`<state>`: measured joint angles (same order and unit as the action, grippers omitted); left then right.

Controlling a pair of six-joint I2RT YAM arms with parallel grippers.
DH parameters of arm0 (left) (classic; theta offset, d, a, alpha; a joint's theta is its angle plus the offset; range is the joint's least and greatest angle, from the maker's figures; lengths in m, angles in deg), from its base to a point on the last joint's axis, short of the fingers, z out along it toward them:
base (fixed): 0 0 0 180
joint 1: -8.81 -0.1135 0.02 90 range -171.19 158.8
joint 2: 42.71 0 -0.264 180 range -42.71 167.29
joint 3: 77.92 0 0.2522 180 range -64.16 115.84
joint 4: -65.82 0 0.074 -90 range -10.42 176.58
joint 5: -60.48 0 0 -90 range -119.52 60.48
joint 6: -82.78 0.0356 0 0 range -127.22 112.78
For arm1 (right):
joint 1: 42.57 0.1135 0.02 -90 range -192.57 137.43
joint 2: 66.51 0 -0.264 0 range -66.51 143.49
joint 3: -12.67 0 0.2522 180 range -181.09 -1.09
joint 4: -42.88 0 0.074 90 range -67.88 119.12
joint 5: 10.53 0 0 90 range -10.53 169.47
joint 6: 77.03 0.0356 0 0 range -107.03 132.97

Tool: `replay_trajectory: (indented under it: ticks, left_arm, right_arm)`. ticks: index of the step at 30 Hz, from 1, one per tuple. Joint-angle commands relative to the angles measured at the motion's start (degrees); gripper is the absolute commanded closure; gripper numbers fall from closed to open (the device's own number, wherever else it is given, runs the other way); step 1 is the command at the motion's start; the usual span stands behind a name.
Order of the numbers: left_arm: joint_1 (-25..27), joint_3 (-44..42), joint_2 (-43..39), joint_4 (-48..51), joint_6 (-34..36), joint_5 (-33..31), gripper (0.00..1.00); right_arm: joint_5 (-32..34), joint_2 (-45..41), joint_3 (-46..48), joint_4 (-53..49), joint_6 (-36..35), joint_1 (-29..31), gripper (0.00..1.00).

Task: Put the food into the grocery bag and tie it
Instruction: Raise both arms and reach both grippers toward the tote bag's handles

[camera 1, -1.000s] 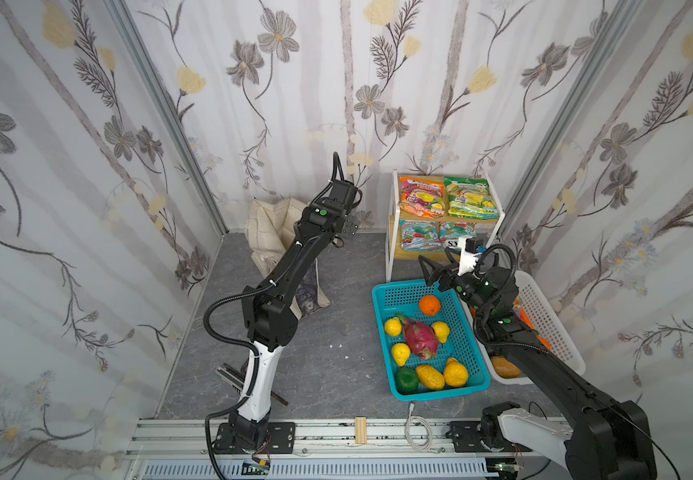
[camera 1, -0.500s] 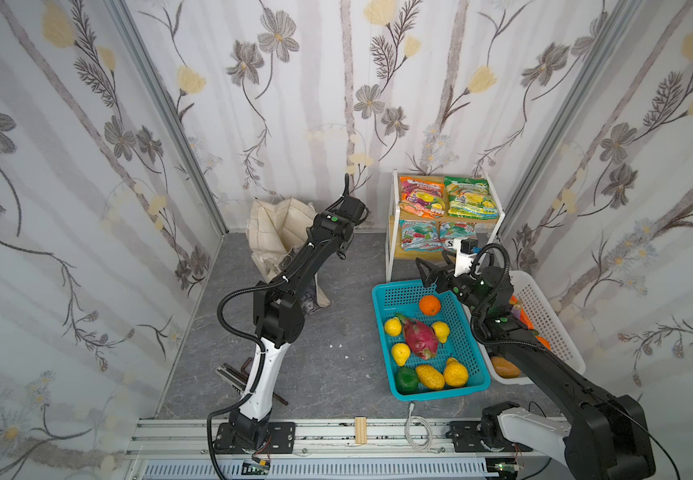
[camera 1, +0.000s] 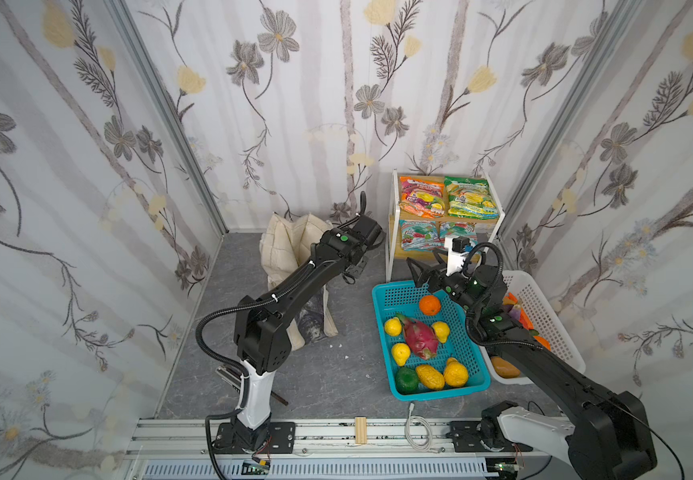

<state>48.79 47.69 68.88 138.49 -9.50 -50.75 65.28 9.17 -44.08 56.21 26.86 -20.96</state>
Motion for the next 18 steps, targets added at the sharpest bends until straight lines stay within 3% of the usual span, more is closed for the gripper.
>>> replay_trajectory:
  ticks: [1, 8, 12, 14, 16, 18]
  left_arm:
    - [3.6, -4.7, -3.3, 0.6, -6.4, 1.1, 1.00]
    - [5.5, -14.3, -13.2, -7.0, -10.9, 7.4, 0.97]
    - [5.1, -15.3, -16.4, -10.8, -10.7, 5.5, 0.53]
    - [3.8, -17.6, -19.7, -17.7, -9.7, 9.4, 0.34]
    - [2.3, -21.7, -24.2, -26.6, -10.4, 10.7, 0.01]
    - [0.4, -23.6, -27.9, -31.8, -11.7, 11.8, 0.00]
  right_arm:
    - [1.6, 0.5, -2.0, 0.9, 0.0, 1.1, 0.00]
    - [3.0, 0.5, -2.0, 2.6, 1.3, 2.3, 0.00]
    - [3.4, 0.9, -2.5, 2.6, 2.0, 2.6, 0.00]
    - [3.4, 1.1, -2.7, 2.7, 2.5, 2.9, 0.00]
    - [3.8, 1.5, -3.1, 2.5, 2.8, 3.0, 0.00]
    - [5.1, 1.6, -4.0, 0.9, 3.0, 3.1, 0.00]
